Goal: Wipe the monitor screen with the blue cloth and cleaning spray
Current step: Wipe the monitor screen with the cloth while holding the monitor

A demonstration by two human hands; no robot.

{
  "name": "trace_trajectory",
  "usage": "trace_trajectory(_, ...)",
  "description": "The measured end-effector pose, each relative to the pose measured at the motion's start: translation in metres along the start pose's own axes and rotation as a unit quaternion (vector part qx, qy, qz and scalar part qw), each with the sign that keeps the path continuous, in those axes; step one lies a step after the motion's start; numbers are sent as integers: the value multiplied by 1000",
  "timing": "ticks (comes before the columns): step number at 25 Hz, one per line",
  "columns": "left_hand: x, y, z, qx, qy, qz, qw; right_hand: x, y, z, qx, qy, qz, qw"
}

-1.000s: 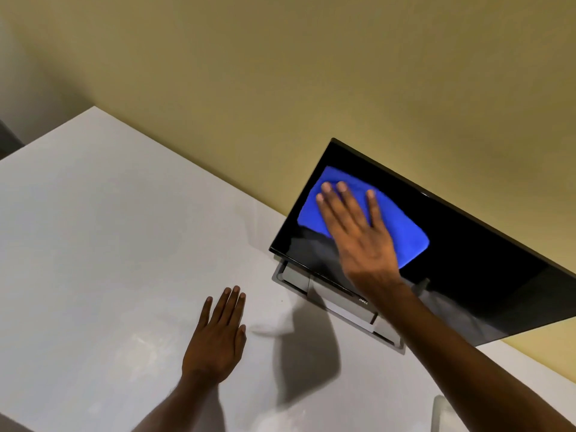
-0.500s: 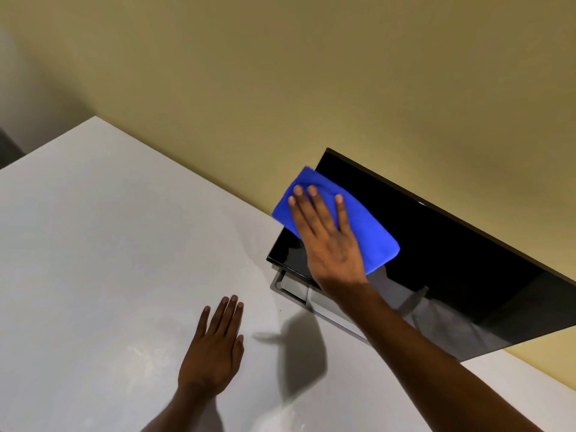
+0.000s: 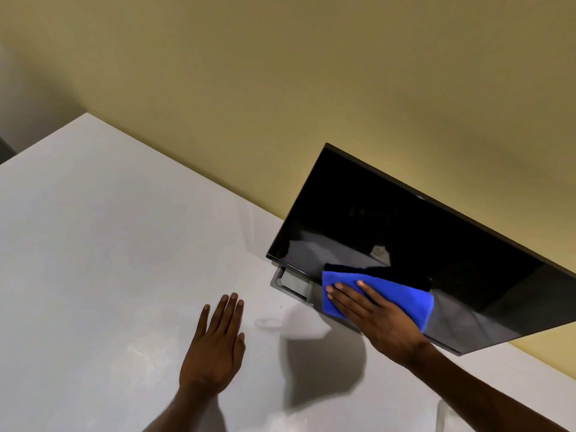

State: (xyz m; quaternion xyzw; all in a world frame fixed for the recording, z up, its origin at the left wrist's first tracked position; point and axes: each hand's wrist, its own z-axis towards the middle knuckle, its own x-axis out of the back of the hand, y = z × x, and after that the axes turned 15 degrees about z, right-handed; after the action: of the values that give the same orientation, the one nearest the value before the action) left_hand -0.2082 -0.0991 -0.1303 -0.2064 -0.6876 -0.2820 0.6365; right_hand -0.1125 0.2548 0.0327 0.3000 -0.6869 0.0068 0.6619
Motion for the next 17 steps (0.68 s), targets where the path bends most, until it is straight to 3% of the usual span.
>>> trace_trajectory(7, -2, -1, 1, -1, -6, -2, 1000, 8, 21, -64, 27, -60, -25, 998)
trace_trajectory(17, -6, -6, 1, -13, -15, -10, 1000, 72, 16, 103, -26, 51, 2, 998)
